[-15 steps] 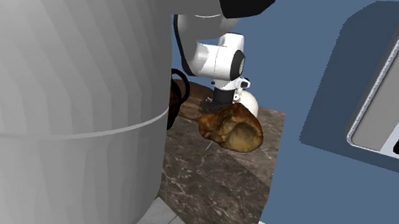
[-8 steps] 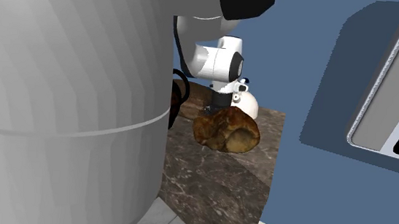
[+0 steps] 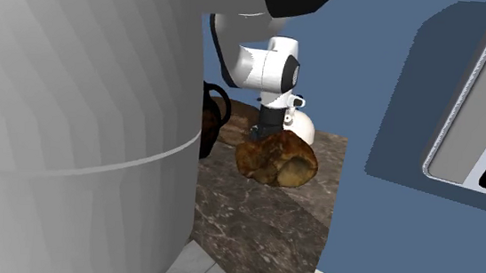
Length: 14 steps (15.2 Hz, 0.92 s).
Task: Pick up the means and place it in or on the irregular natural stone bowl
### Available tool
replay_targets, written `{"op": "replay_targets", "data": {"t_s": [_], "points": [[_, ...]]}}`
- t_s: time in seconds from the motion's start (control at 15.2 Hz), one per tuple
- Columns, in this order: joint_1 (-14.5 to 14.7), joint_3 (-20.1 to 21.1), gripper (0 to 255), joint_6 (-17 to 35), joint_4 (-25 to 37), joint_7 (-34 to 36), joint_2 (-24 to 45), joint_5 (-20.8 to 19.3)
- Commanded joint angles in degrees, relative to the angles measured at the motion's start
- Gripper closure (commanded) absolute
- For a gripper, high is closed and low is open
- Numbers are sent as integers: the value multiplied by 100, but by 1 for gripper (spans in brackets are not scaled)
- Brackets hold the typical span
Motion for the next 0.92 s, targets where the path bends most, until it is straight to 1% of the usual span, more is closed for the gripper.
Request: {"op": "replay_targets", "data": {"t_s": [0.0, 0.86], "points": [[-5, 3, 255, -159, 90, -17, -73, 25], [-27, 9, 255, -1104, 680, -96, -443, 145]]}}
